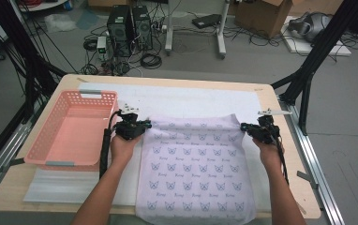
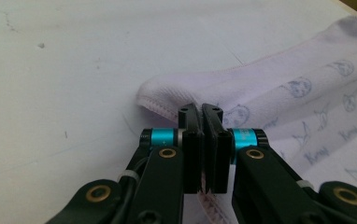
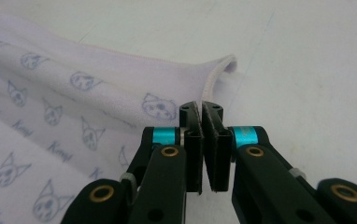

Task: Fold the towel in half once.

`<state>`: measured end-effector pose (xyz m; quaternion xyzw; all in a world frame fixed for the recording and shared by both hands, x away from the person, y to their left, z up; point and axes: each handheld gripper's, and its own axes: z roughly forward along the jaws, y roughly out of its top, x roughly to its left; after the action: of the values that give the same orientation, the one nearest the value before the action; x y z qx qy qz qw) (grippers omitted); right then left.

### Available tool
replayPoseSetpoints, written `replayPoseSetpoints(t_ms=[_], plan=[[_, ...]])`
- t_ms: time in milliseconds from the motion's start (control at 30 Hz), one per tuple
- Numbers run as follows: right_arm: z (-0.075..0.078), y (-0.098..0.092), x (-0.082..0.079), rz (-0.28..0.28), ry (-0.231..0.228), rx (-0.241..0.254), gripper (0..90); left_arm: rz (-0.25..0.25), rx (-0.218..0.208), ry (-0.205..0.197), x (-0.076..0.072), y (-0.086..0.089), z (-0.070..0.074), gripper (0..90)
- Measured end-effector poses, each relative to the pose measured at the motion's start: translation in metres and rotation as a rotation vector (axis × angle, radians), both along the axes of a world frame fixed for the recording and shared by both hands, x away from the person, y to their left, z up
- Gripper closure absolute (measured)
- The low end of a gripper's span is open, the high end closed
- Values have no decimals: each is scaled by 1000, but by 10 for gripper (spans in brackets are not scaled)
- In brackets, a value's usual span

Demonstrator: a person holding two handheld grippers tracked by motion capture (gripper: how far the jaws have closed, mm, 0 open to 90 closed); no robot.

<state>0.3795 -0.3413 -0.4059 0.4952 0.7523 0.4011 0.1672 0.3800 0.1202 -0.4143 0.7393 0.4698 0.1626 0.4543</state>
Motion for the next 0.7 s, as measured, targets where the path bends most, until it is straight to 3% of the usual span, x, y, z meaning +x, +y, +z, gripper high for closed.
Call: replayPoseSetpoints(t_ms=[100, 233, 500, 700], plan=[[2, 0, -12, 15, -9, -4, 874, 1, -15, -19, -10, 0, 3, 867], [1, -3, -26, 18, -13, 12, 874, -9, 4, -17, -26, -1, -2, 866], [-4, -2, -56, 50, -21, -27, 873, -43, -15, -21, -59, 0, -9, 866], [-12, -6, -79, 57, -13, -8, 873, -67, -19, -27, -81, 1, -12, 865]])
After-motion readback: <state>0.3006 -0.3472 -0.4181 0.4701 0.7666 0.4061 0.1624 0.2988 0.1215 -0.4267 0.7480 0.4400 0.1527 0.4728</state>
